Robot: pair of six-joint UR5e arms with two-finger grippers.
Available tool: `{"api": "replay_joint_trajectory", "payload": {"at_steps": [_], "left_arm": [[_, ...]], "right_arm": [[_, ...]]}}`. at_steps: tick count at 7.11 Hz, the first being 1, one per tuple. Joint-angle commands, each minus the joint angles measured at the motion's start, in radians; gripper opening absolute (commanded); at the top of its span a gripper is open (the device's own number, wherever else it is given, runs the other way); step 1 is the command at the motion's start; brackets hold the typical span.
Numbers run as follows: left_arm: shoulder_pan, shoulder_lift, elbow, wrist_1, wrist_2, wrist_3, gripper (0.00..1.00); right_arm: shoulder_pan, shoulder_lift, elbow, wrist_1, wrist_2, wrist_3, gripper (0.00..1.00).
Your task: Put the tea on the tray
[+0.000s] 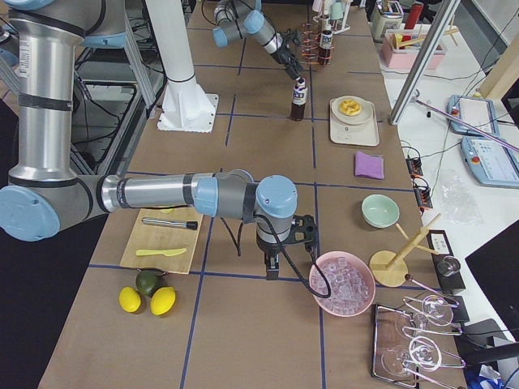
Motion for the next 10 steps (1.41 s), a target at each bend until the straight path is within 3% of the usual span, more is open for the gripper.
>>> {"api": "replay_joint_trajectory", "payload": {"at_steps": [1, 2, 4, 6, 8, 10], "left_arm": [[-0.094, 0.061, -0.085, 0.009, -0.210, 0.038, 1.00], [-0.181, 0.136, -0.141, 0.009, -0.393, 0.041, 1.00], [-0.292, 0.277, -0.207, 0.038, -0.622, 0.220, 1.00], [-0.460, 0.402, -0.249, 0.214, -0.892, 0.466, 1.00], [-0.667, 0.557, -0.280, 0.357, -1.000, 0.791, 1.00], [-0.910, 0.669, -0.207, 0.393, -1.116, 1.171, 1.00]], "right_arm": [[0.000, 0.002, -0.001, 0.000, 0.000, -0.001, 1.00], [0.000, 0.002, 0.000, 0.000, 0.000, -0.001, 1.00], [-0.002, 0.003, 0.009, 0.002, 0.003, 0.000, 1.00], [-0.005, 0.003, 0.044, 0.002, 0.008, 0.009, 1.00], [-0.027, 0.009, 0.081, 0.002, 0.020, 0.011, 0.99], [-0.132, 0.098, 0.088, 0.000, 0.046, 0.066, 0.98]]}}
